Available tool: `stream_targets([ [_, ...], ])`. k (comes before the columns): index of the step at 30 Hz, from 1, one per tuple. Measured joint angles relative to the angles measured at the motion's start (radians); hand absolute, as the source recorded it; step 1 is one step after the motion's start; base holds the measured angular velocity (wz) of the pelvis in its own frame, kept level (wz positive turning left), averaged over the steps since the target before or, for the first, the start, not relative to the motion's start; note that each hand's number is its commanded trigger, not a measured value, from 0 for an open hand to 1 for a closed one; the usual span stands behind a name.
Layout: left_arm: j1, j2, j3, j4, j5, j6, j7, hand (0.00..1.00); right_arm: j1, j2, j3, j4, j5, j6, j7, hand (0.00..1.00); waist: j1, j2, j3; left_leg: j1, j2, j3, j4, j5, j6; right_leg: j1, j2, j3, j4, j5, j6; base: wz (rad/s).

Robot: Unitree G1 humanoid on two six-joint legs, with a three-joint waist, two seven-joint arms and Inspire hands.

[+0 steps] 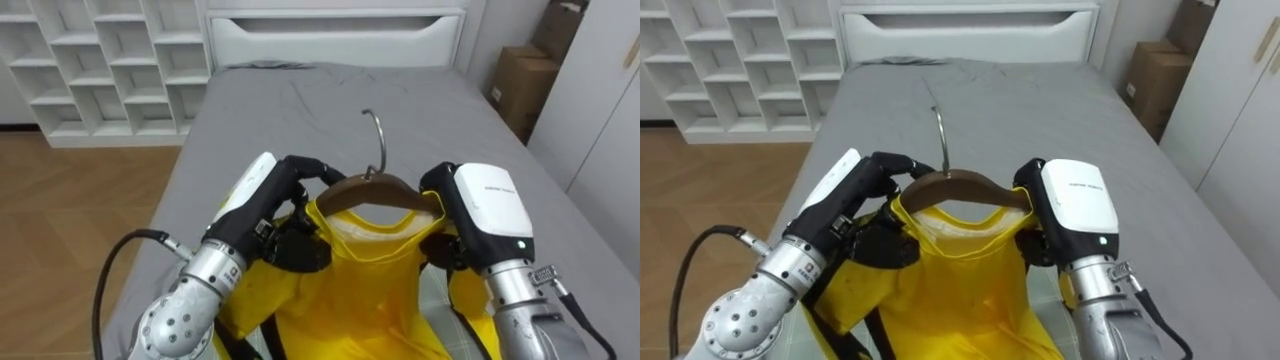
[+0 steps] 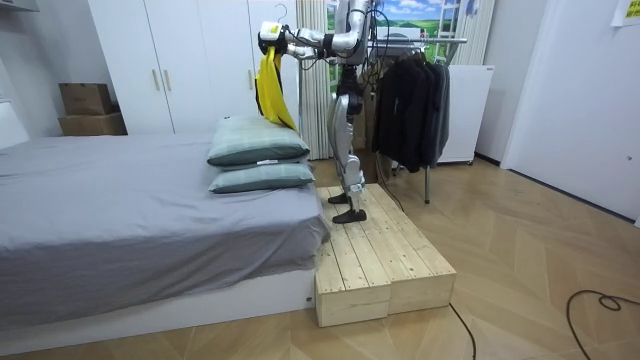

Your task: Hang clothes

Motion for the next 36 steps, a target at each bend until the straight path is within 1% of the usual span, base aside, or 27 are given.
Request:
stream_targets([
  [2, 0.002, 0.0, 0.0, 0.0, 0.0, 0.0, -0.012, 0.0, 0.0, 0.0, -0.012, 0.017, 0.005, -0.021, 0.008, 1.0, -0.008, -0.008, 0.0025, 0.001, 0.0, 0.0, 0.0, 0.0, 0.0, 0.003, 0.0, 0.0, -0.001, 0.0, 0.0, 0.02],
  [4, 0.01, -0.004, 0.0, 0.0, 0.0, 0.0, -0.019, 0.0, 0.002, 0.0, -0.013, 0.025, 0.009, -0.026, 0.014, 1.0, -0.014, -0.012, 0.0024, 0.003, 0.0, 0.0, 0.0, 0.0, 0.0, 0.005, 0.0, 0.0, 0.0, 0.0, 0.0, 0.0],
  [6, 0.015, -0.004, 0.0, 0.0, 0.001, 0.0, -0.032, 0.0, 0.002, -0.001, -0.014, 0.034, 0.01, -0.029, 0.021, 1.0, -0.02, -0.012, 0.0023, 0.003, 0.0, 0.002, 0.0, 0.0, 0.0, 0.005, -0.001, 0.0, 0.0, 0.0, 0.0, 0.0],
  [8, 0.02, -0.004, 0.0, 0.0, 0.001, 0.0, -0.046, 0.0, 0.002, -0.001, -0.016, 0.054, 0.018, -0.044, 0.023, 1.0, -0.032, -0.012, 0.002, 0.003, 0.0, 0.003, 0.0, 0.0, 0.0, 0.005, -0.002, 0.0, 0.0, 0.0, 0.0, 0.0],
  [12, 0.024, -0.005, 0.0, 0.0, 0.003, 0.001, -0.06, 0.0, 0.002, -0.001, -0.016, 0.069, 0.028, -0.049, 0.024, 1.0, -0.043, -0.011, 0.0012, 0.002, 0.0, 0.005, 0.0, 0.0, 0.0, 0.004, -0.001, 0.0, 0.0, 0.0, 0.0, 0.01],
  [13, 0.024, -0.006, 0.0, 0.0, 0.003, 0.001, -0.061, 0.0, 0.002, -0.001, -0.016, 0.071, 0.032, -0.05, 0.024, 1.0, -0.046, -0.012, -0.0001, 0.003, 0.0, 0.005, 0.0, 0.0, 0.0, 0.004, -0.001, 0.0, 0.0, 0.0, 0.0, 0.0],
  [15, 0.025, -0.009, -0.001, 0.0, 0.01, 0.002, -0.066, 0.0, 0.002, -0.001, -0.017, 0.083, 0.038, -0.055, 0.024, 1.0, -0.048, -0.014, -0.0057, 0.004, 0.0, 0.007, 0.001, 0.0, 0.0, 0.004, -0.001, 0.0, 0.002, 0.0, 0.0, -0.04],
  [17, 0.036, -0.016, 0.0, 0.0, 0.021, 0.002, -0.069, 0.0, 0.002, -0.001, -0.017, 0.092, 0.041, -0.055, 0.024, 1.0, -0.047, -0.014, -0.017, 0.008, 0.001, 0.012, 0.003, 0.0, 0.0, 0.007, -0.001, 0.0, 0.003, 0.0, 0.0, -0.05],
  [18, 0.039, -0.017, 0.0, 0.0, 0.021, 0.002, -0.069, 0.0, 0.002, -0.001, -0.017, 0.093, 0.041, -0.055, 0.024, 1.0, -0.047, -0.014, -0.0178, 0.01, 0.002, 0.013, 0.003, 0.0, 0.0, 0.009, -0.001, 0.0, 0.003, 0.0, 0.0, -0.04],
  [21, 0.043, -0.021, 0.0, 0.0, 0.021, 0.002, -0.069, 0.0, 0.002, -0.001, -0.018, 0.098, 0.041, -0.056, 0.027, 1.0, -0.048, -0.014, -0.0177, 0.025, 0.002, 0.015, 0.002, 0.0, 0.0, 0.025, -0.003, -0.001, 0.003, 0.0, 0.0, 0.0],
  [27, 0.048, -0.023, 0.0, 0.0, 0.019, 0.002, -0.073, 0.0, 0.003, -0.001, -0.027, 0.107, 0.041, -0.07, 0.031, 1.0, -0.049, -0.017, -0.0156, 0.024, 0.002, 0.018, 0.001, 0.0, 0.0, 0.027, -0.003, -0.002, 0.001, -0.001, 0.0, 0.03],
  [29, 0.048, -0.023, 0.0, 0.0, 0.02, 0.001, -0.078, 0.0, 0.003, -0.001, -0.055, 0.107, 0.041, -0.079, 0.044, 1.0, -0.04, -0.019, -0.0149, 0.023, 0.002, 0.019, 0.0, -0.001, 0.001, 0.024, -0.002, -0.003, 0.001, -0.002, 0.002, 0.0],
  [31, 0.048, -0.021, 0.003, 0.0, 0.019, 0.0, -0.079, 0.0, 0.003, -0.001, -0.062, 0.107, 0.041, -0.086, 0.045, 1.0, -0.036, -0.02, -0.0149, 0.026, 0.002, 0.017, 0.0, -0.001, 0.001, 0.029, -0.002, -0.003, 0.001, -0.002, 0.001, 0.0],
  [34, 0.048, -0.02, 0.003, 0.0, 0.02, -0.006, -0.079, 0.0, 0.01, -0.001, -0.074, 0.11, 0.039, -0.102, 0.046, 1.0, -0.035, -0.025, -0.0117, 0.035, 0.002, 0.015, -0.001, -0.001, 0.001, 0.037, 0.0, -0.002, 0.001, -0.002, 0.001, 0.0],
  [36, 0.048, -0.02, 0.003, 0.0, 0.02, -0.01, -0.08, 0.0, 0.019, -0.001, -0.086, 0.11, 0.038, -0.115, 0.046, 1.0, -0.028, -0.029, -0.0095, 0.035, 0.001, 0.014, -0.002, -0.001, 0.001, 0.037, 0.001, -0.002, 0.0, -0.002, 0.001, 0.0],
])
